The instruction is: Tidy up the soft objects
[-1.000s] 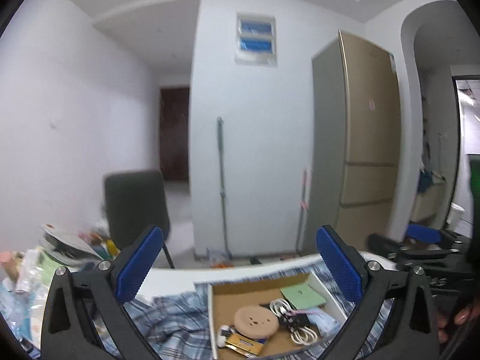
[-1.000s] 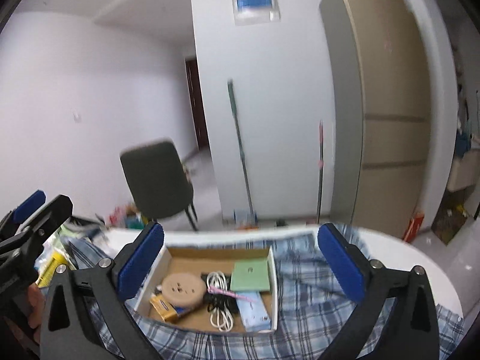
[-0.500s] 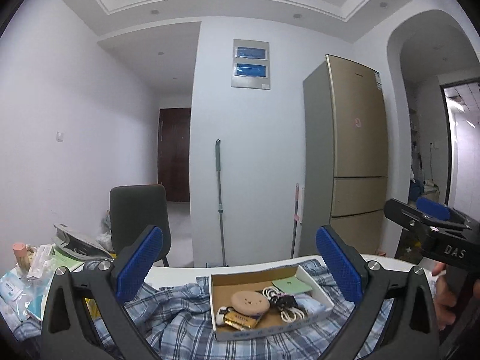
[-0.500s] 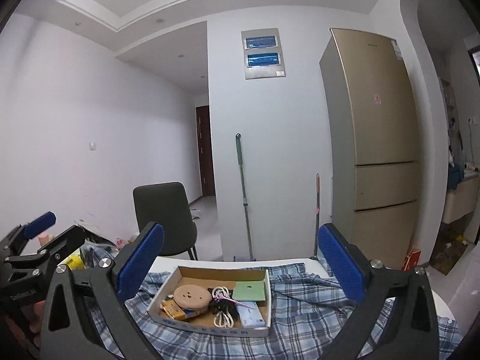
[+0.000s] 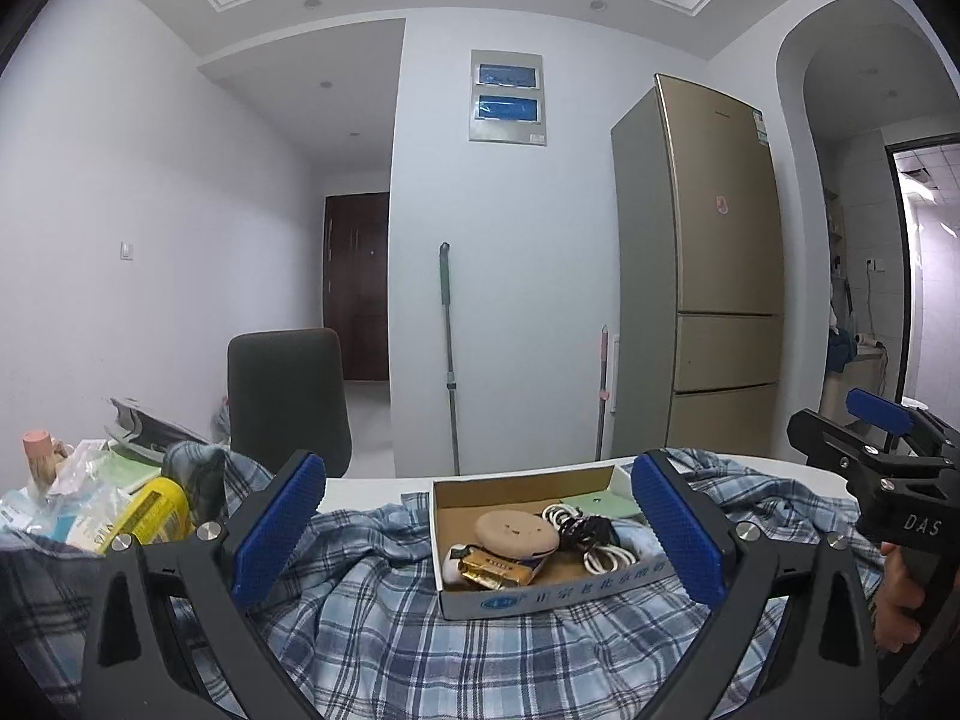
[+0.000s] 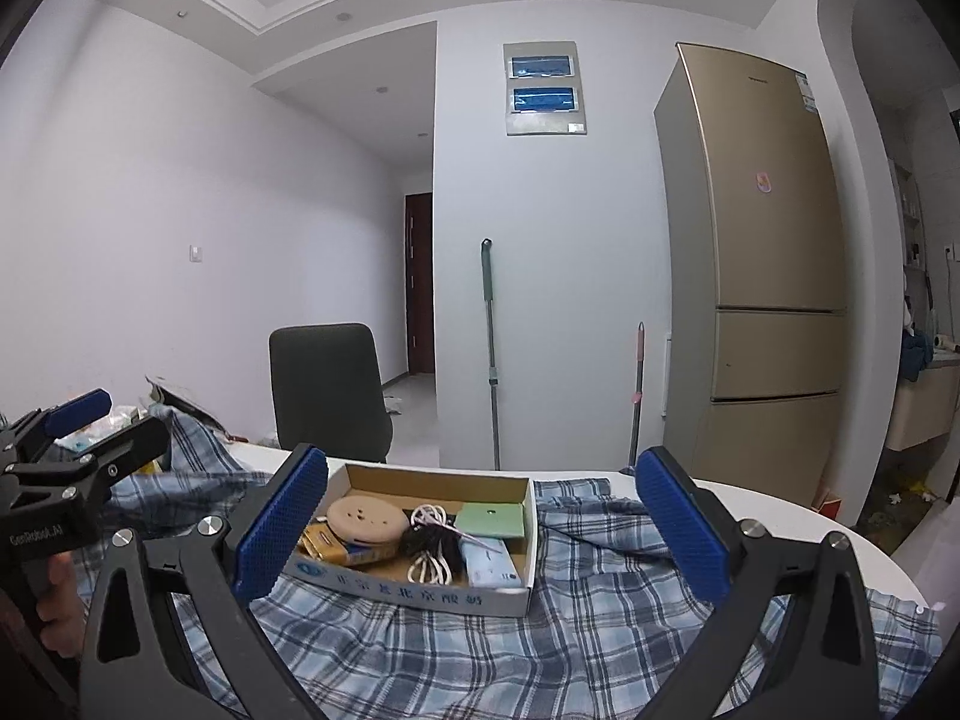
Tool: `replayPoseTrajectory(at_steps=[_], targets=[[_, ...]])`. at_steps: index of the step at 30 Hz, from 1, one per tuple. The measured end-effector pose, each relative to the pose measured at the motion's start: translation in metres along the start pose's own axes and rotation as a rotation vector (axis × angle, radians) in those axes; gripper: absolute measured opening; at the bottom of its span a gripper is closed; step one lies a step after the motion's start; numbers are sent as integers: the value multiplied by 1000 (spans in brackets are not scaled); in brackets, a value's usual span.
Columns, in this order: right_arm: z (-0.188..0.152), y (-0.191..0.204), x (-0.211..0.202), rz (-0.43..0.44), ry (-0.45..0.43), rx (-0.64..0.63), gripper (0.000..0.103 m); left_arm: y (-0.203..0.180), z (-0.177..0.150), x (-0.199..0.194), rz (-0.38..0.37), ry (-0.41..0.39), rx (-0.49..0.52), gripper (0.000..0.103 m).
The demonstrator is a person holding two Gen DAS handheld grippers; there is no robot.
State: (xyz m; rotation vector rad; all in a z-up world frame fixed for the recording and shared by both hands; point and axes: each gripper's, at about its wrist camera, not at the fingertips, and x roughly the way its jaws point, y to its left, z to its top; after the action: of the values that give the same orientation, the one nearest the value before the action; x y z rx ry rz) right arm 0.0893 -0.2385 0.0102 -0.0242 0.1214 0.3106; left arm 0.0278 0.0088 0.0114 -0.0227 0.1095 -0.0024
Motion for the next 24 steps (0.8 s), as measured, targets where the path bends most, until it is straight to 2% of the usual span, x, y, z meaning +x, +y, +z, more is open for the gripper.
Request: replayPoseTrajectory(at_steps=[5, 7, 9, 12, 24], targets=[[-15, -1, 4, -20, 4, -11, 102, -1, -15, 3, -1, 0, 18, 103], [-20, -1, 8, -15, 24, -10, 102, -2, -21, 3, 28, -9, 32, 103], [-22, -1, 9, -21, 27, -8, 103, -3, -27, 7, 13, 5, 37, 103], [-24, -2, 7, -21, 21, -8, 102, -5, -29, 11, 6, 21, 44, 103], [-23, -6, 5, -24, 23, 8, 102, -5, -31, 8, 7, 5, 43, 103]])
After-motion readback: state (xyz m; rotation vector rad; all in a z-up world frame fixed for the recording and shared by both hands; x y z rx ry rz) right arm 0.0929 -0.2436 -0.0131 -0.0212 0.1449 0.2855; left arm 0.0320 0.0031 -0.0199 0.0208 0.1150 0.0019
